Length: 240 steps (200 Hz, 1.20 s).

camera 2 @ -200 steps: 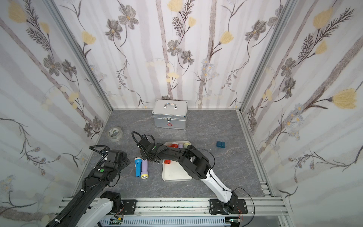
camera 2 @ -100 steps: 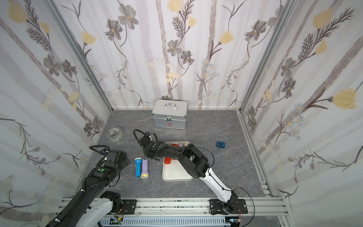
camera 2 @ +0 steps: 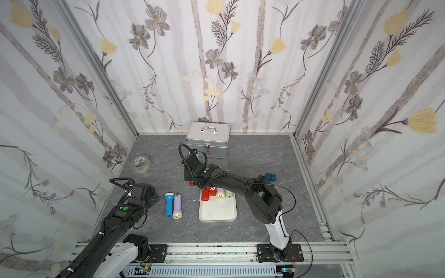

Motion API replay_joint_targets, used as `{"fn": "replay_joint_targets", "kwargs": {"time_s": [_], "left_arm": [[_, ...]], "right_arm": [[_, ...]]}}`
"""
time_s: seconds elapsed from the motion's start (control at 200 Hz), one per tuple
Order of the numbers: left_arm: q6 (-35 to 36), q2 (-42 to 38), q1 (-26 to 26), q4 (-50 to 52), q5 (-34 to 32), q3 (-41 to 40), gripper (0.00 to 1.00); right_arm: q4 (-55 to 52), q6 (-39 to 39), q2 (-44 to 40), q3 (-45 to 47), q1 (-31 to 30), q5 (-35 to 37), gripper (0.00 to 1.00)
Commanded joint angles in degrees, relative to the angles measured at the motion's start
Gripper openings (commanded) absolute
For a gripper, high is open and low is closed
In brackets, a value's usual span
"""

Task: Put the flashlights into the storage boxes
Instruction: Pick up the flashlight from the center of the board, then place the flashlight at the storage box.

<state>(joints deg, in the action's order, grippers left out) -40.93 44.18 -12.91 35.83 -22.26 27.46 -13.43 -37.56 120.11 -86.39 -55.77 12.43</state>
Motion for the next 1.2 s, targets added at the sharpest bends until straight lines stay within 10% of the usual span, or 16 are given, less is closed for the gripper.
{"fn": "replay_joint_targets", "kwargs": {"time_s": [0.0,0.495,1.194], "left_arm": [[0.0,-0.1,0.1,-0.8,-0.3,-0.1,1.0],[0.2,0.7,0.0,-0.9,-0.1,0.1,1.0],[0.1,1.1,0.0,-1.0,-0.1,0.1,1.0]], "right_arm": [[6.1,-4.5,-6.3,8.4,0.2,0.9,0.38],[14.3,-21.0,-20.0,35.9,-6.1,2.8,0.38],[15.5,-24.7,-19.5,39.1,-9.3,3.9,0.41]]}}
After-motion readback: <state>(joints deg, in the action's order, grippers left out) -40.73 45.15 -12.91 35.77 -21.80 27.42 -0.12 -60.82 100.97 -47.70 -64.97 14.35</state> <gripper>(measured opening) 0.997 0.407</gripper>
